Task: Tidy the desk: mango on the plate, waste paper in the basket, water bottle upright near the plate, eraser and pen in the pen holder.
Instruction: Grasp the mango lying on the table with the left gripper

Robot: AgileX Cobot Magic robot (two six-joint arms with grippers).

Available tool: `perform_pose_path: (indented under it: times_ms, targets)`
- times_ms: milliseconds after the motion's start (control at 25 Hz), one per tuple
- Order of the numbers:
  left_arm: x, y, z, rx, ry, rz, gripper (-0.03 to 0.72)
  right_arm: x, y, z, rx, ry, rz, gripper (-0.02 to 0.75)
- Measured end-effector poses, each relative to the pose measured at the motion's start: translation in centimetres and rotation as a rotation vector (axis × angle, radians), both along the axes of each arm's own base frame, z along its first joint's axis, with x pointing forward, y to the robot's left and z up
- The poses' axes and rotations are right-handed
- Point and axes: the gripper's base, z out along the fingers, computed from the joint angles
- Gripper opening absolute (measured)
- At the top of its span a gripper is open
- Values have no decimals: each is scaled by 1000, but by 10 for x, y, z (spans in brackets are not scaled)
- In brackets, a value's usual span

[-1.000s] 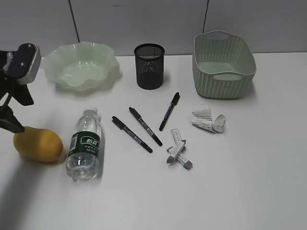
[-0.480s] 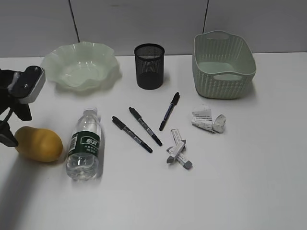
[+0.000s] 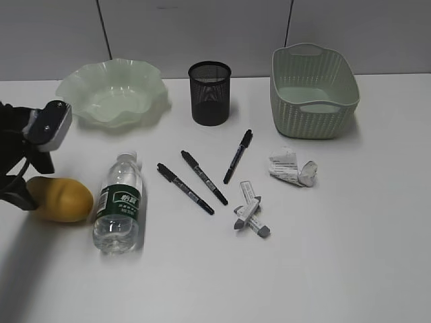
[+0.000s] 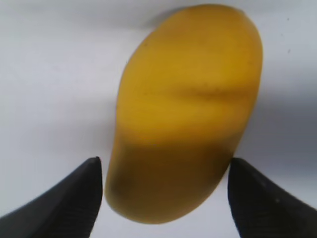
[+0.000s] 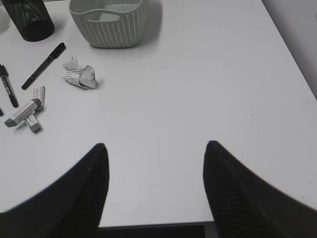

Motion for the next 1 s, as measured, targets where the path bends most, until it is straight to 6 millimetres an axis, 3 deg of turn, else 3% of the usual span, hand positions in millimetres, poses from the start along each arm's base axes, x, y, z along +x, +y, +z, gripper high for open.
perform_pose_path:
  times_ms: [480, 1000]
  targets:
    - [-2, -4, 0, -45, 33, 72, 650, 0, 0, 0, 0, 0, 0, 482]
    - [-1, -4, -21, -40, 115, 157, 657, 0, 0, 0, 0, 0, 0, 482]
